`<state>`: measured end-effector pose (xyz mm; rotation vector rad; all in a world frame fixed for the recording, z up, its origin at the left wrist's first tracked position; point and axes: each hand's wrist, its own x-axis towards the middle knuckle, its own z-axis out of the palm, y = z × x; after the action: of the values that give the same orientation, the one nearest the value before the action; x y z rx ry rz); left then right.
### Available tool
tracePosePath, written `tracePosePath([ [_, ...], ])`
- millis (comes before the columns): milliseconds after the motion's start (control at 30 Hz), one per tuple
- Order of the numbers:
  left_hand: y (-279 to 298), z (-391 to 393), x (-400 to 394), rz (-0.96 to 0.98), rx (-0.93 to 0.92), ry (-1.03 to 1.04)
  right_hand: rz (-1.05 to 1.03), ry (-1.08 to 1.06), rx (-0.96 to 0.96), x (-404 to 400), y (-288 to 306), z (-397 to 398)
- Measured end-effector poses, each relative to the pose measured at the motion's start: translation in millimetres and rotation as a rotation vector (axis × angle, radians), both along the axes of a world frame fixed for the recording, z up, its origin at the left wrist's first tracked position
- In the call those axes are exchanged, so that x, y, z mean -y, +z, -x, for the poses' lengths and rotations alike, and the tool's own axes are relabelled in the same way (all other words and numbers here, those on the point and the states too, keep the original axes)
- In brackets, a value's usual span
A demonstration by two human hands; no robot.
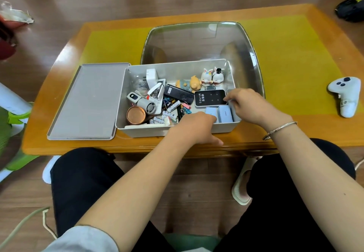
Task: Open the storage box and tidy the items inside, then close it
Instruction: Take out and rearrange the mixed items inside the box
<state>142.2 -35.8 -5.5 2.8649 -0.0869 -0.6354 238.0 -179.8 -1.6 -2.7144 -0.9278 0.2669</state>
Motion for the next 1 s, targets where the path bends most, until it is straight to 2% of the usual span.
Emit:
tracePosePath([
  [200,-10.6,-1.3,7.5,-0.049,0.088,-0.027,-0.007,-0.003,-0.001,-0.4,-2.6,-0.5],
  [367,-19.9,2.9,5.8,-0.072,0.283,-0.027,0.004,-0.012,-0.010,-2.6,-4.1,-2.2],
  [533,-27.9,7.3,4.7,-0.117,0.380,-0.008,0.117,0.002,-0.041,-7.7,-6.9,-4.6],
  [633,-30.9,7.0,3.0,-0.103,0.395,-0.011,0.183,0.037,-0.080,-11.0,-9.1,-4.4],
  [1000,-34.4,5.3,-1.5,-0.076,0.440,-0.063,0.204,0.033,-0.046,-12.8,-12.3,-4.5],
])
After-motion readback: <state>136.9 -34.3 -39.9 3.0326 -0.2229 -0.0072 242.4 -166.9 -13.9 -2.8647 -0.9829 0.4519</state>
